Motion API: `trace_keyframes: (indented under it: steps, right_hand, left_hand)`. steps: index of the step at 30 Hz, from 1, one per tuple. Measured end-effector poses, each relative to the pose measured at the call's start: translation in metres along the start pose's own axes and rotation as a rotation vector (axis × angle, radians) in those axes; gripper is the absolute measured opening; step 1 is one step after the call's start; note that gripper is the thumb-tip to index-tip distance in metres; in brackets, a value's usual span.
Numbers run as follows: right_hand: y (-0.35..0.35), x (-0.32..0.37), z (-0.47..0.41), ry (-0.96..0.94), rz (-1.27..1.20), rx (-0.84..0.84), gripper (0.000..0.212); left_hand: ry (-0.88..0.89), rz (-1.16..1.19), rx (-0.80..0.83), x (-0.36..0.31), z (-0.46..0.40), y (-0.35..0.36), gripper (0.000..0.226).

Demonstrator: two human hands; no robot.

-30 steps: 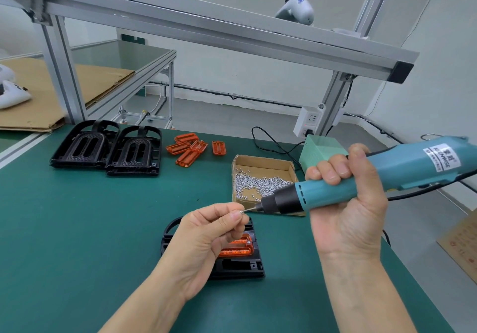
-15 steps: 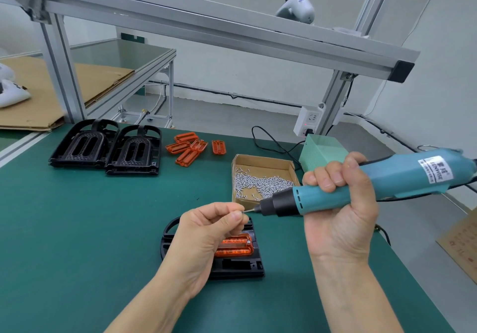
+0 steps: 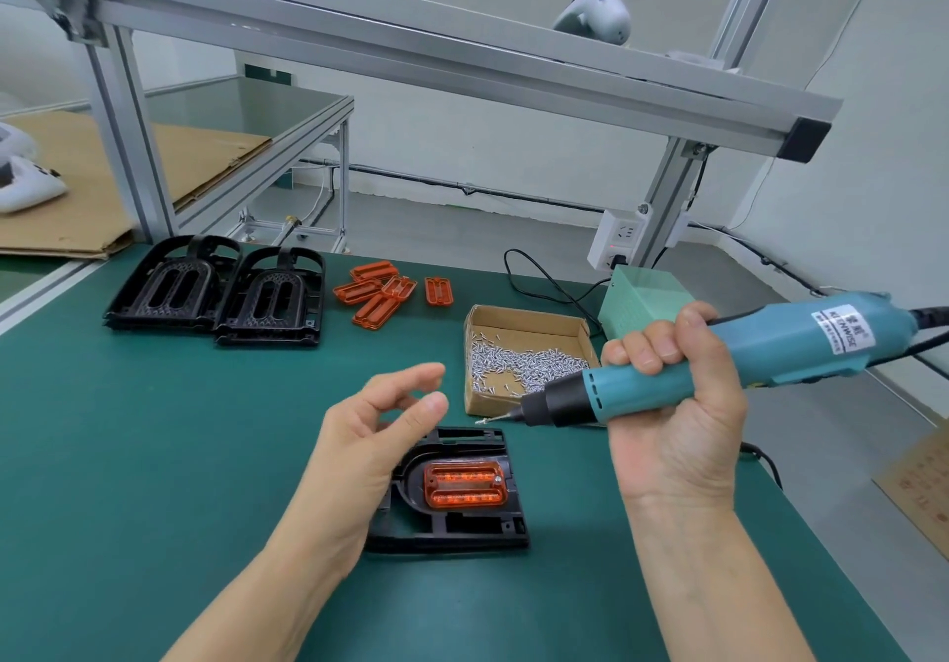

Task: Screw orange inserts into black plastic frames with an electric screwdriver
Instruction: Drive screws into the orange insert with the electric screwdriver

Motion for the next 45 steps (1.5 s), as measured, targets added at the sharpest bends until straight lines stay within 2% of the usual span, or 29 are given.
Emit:
trace_keyframes:
  steps: [3, 7, 10, 12, 20, 27, 45]
  right_hand:
    - [0.001, -0.006, -0.003, 0.040, 0.035, 0.028, 0.012]
    - [0.005, -0.022, -0.005, 0.108, 0.102, 0.087, 0.015]
    - [0.008, -0.032, -0.005, 0.155, 0.163, 0.138, 0.015]
    - [0.010, -0.038, -0.004, 0.184, 0.195, 0.170, 0.015]
    - [0.020, -0.059, -0.001, 0.230, 0.307, 0.252, 0.014]
    - [0.025, -0.072, -0.002, 0.265, 0.358, 0.275, 0.015]
    - [0.038, -0.080, -0.002, 0.293, 0.420, 0.366, 0.012]
  left_hand:
    - [0.091, -0.343, -0.023, -0.005, -0.002, -0.020, 0.041]
    - [0.156, -0.907, 0.208, 0.004, 0.004, -0.020, 0.077]
    - [0.179, -1.173, 0.258, 0.016, 0.005, -0.018, 0.103]
    - [0.174, -1.254, 0.252, 0.021, 0.004, -0.021, 0.109]
    - [0.119, -1.297, 0.278, 0.031, 0.004, -0.027, 0.116]
    - [0.176, -1.219, 0.264, 0.029, 0.004, -0.027, 0.110]
    - [0.199, -1.212, 0.246, 0.030, 0.004, -0.028, 0.107]
Point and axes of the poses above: each hand's wrist, its own z-axis away from the middle knuckle, its own y-axis out of the palm, x = y × z, the point moved 5 cm from there along -z, towards the middle knuckle, and after that the axes turned 3 degrees about z, right-handed, at the moved point
